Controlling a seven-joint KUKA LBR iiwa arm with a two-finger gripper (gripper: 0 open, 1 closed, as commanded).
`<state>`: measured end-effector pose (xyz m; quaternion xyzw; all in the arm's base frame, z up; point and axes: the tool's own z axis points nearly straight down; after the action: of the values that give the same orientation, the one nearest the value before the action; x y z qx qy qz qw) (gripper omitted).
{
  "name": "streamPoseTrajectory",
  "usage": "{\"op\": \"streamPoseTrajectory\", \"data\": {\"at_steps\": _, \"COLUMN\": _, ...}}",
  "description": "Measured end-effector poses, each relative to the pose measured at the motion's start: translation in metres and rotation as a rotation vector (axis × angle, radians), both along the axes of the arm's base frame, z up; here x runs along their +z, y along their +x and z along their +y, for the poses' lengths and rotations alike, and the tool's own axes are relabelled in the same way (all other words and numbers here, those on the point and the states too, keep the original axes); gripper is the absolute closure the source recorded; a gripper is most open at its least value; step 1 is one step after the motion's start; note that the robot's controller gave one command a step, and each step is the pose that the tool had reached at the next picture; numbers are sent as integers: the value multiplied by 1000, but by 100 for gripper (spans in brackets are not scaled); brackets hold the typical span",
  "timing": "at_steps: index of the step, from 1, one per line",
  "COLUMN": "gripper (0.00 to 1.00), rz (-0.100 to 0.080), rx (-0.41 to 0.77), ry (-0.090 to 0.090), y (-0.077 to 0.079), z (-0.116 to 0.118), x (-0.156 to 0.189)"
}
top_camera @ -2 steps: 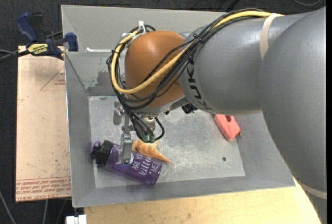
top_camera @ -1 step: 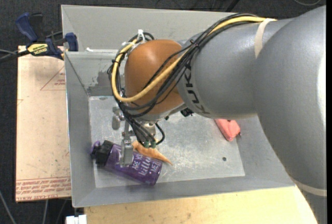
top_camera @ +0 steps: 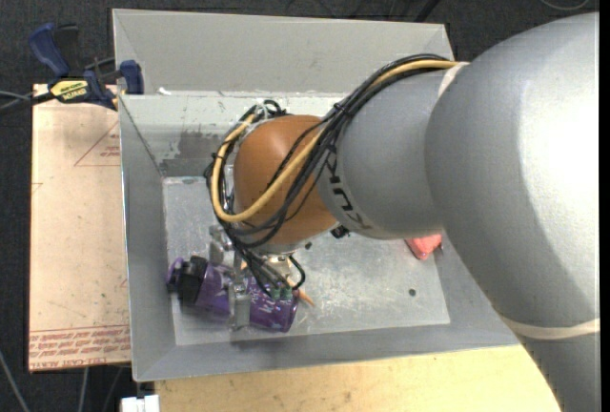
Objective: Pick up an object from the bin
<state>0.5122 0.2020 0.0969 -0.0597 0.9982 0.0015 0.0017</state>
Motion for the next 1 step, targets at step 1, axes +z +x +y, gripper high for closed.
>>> {"op": "streamPoseTrajectory", "data": {"at_steps": 1, "gripper": 0, "rz": 4, "rx": -157, "ry": -2, "y": 4, "z": 16, "x": -25}}
